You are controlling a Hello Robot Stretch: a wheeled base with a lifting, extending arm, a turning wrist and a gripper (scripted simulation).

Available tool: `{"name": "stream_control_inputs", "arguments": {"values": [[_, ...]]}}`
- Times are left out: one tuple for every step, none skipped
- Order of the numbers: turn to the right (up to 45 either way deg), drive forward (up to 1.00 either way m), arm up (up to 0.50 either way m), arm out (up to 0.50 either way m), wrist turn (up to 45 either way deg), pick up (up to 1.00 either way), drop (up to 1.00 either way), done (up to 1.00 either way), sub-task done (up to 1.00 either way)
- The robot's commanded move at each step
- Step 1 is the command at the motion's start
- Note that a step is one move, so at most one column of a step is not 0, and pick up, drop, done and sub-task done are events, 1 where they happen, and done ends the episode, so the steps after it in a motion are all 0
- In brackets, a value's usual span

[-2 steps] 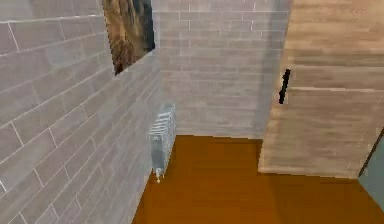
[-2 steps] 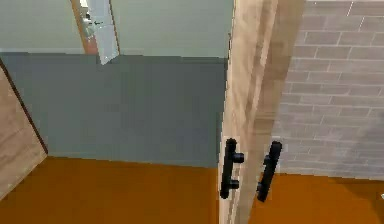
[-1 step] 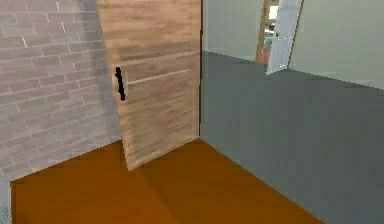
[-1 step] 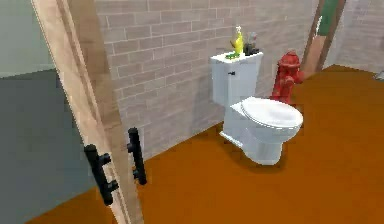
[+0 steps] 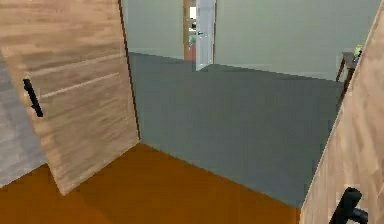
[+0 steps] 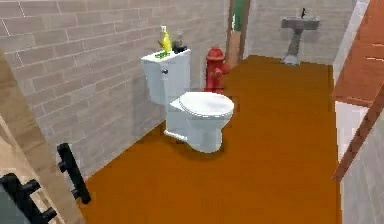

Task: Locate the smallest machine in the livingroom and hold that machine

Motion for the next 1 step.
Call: {"name": "stream_control_inputs", "arguments": {"values": [[0.0, 0.45, 0.0, 0.0, 0.0, 0.0, 0.0, 0.0, 0.0]]}}
